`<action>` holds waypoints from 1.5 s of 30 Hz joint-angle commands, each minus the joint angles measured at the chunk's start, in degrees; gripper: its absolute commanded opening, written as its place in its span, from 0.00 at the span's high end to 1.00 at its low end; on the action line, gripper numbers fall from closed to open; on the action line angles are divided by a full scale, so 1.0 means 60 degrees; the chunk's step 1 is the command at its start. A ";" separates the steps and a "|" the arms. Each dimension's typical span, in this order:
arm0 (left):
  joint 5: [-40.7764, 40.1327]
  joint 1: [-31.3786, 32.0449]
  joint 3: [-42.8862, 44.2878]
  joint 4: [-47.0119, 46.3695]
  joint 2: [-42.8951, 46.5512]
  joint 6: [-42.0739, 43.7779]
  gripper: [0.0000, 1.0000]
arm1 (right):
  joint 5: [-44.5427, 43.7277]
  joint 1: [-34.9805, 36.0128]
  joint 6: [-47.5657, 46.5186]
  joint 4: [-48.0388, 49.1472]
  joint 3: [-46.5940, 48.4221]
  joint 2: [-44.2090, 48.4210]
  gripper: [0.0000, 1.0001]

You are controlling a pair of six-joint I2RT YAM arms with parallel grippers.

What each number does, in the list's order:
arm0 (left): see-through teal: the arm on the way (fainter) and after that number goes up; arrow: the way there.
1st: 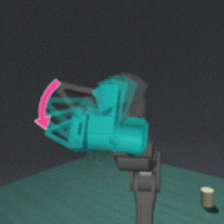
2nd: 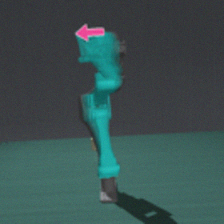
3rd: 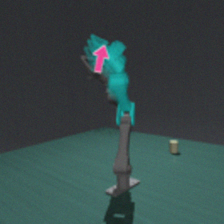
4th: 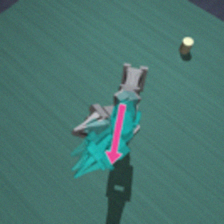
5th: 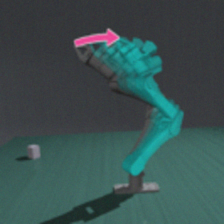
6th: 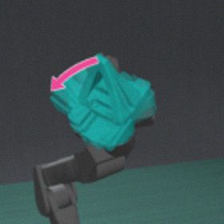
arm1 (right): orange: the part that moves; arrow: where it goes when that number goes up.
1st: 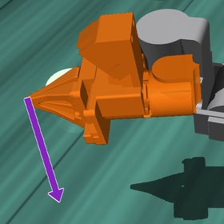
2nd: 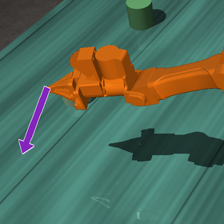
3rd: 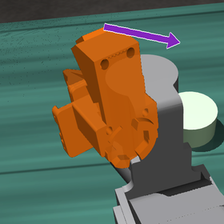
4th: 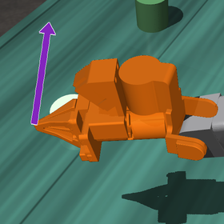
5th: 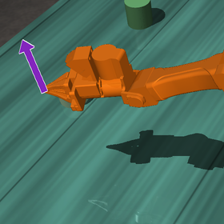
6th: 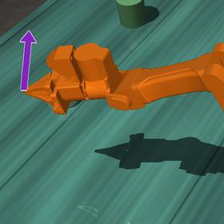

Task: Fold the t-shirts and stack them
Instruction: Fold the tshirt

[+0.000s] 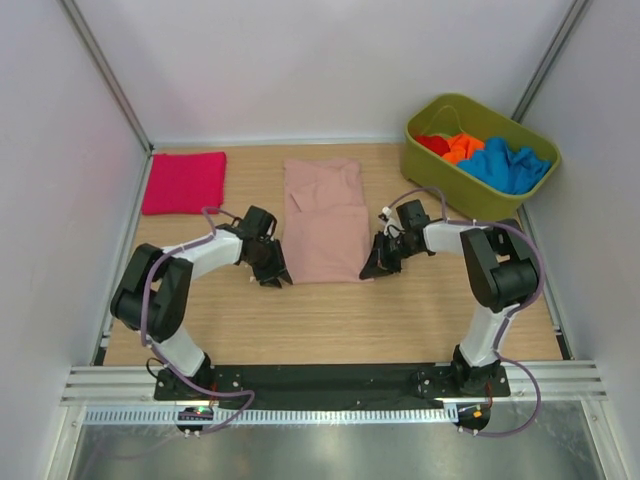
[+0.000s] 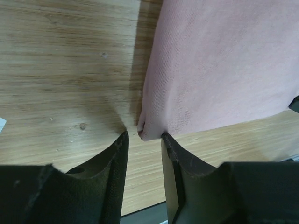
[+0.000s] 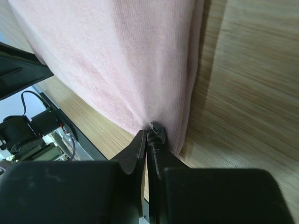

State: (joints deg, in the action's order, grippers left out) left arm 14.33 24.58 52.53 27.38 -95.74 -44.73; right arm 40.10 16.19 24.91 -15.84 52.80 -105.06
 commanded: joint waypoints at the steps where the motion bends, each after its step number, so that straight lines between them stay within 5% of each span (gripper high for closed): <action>1: -0.0499 0.0020 -0.0114 0.0138 0.0034 -0.0118 0.64 | -0.0881 -0.0061 -0.0137 -0.0376 0.0004 0.0414 0.91; 9: -0.1275 -0.0024 0.0547 0.1414 0.1279 0.0028 0.52 | -0.2067 -0.0061 0.0023 -0.1945 -0.0112 0.2317 0.66; 18: 0.0058 -0.0112 0.0048 0.0154 0.0343 -0.0075 0.53 | -0.2654 -0.0061 0.0463 -0.1756 -0.0698 0.2466 0.55; 37: -0.0381 -0.0112 0.0386 0.0125 -0.0815 0.0044 0.67 | -0.2084 0.0290 0.0976 0.0090 -0.0919 0.1017 0.54; 40: -0.0366 -0.0112 0.0181 -0.0080 -0.0786 -0.0089 0.74 | -0.2447 0.0598 0.0874 -0.0229 -0.0758 0.0884 0.55; 43: -0.0425 -0.0127 0.0019 -0.0051 -0.0625 -0.0162 0.93 | -0.3163 0.0628 0.0800 -0.0829 -0.0684 0.0941 0.73; 44: -0.0468 -0.0112 0.0004 -0.0036 -0.0436 -0.0162 1.00 | -0.3298 0.0628 0.0757 -0.0948 -0.0728 0.1188 0.88; 45: -0.0512 -0.0112 -0.0068 0.0138 -0.0304 -0.0133 1.00 | -0.3444 0.0642 0.0742 -0.1037 -0.0800 0.1394 0.93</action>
State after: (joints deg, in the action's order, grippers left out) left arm 15.51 23.97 54.37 27.31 -98.32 -46.06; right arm 27.64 19.70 30.72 -17.30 48.77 -98.02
